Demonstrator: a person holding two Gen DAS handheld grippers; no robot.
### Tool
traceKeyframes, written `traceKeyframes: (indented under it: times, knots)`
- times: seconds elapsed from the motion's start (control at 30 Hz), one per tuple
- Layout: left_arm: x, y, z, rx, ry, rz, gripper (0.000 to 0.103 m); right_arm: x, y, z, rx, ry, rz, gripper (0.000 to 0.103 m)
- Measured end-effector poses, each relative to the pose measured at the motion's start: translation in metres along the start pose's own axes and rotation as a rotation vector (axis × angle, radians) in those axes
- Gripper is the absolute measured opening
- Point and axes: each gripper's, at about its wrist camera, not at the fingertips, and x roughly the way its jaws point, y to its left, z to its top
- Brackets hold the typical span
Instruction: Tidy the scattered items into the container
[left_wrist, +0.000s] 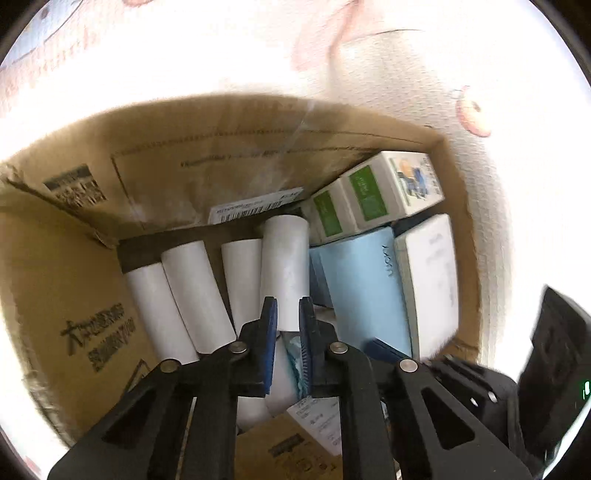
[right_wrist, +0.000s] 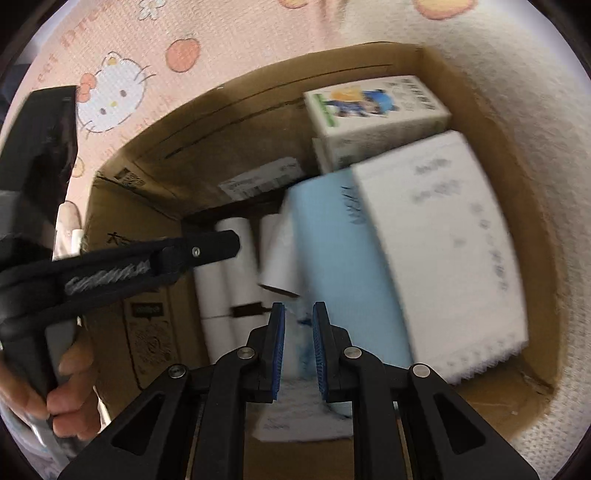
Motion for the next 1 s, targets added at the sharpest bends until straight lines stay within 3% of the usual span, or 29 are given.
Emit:
traceKeyframes:
  times: [0.13, 0.33, 0.47, 0.8, 1.0]
  knots:
    - [-0.017, 0.005, 0.000, 0.069, -0.056, -0.003, 0.007, 0.018, 0.016, 0.010, 0.031, 0.036, 0.016, 0.011]
    - [-0.040, 0.002, -0.008, 0.153, -0.227, 0.032, 0.004, 0.041, 0.044, 0.024, 0.032, 0.065, -0.019, 0.011]
    - [-0.039, 0.008, -0.018, 0.144, -0.257, -0.041, 0.003, 0.058, 0.050, 0.032, 0.053, 0.097, -0.054, 0.011]
    - [-0.036, 0.016, -0.022, 0.187, -0.295, -0.063, 0.003, 0.073, 0.058, 0.040, 0.038, 0.150, -0.195, 0.011]
    - [-0.037, 0.022, -0.031, 0.176, -0.284, -0.091, 0.003, 0.086, 0.072, 0.036, -0.057, 0.148, -0.404, 0.011]
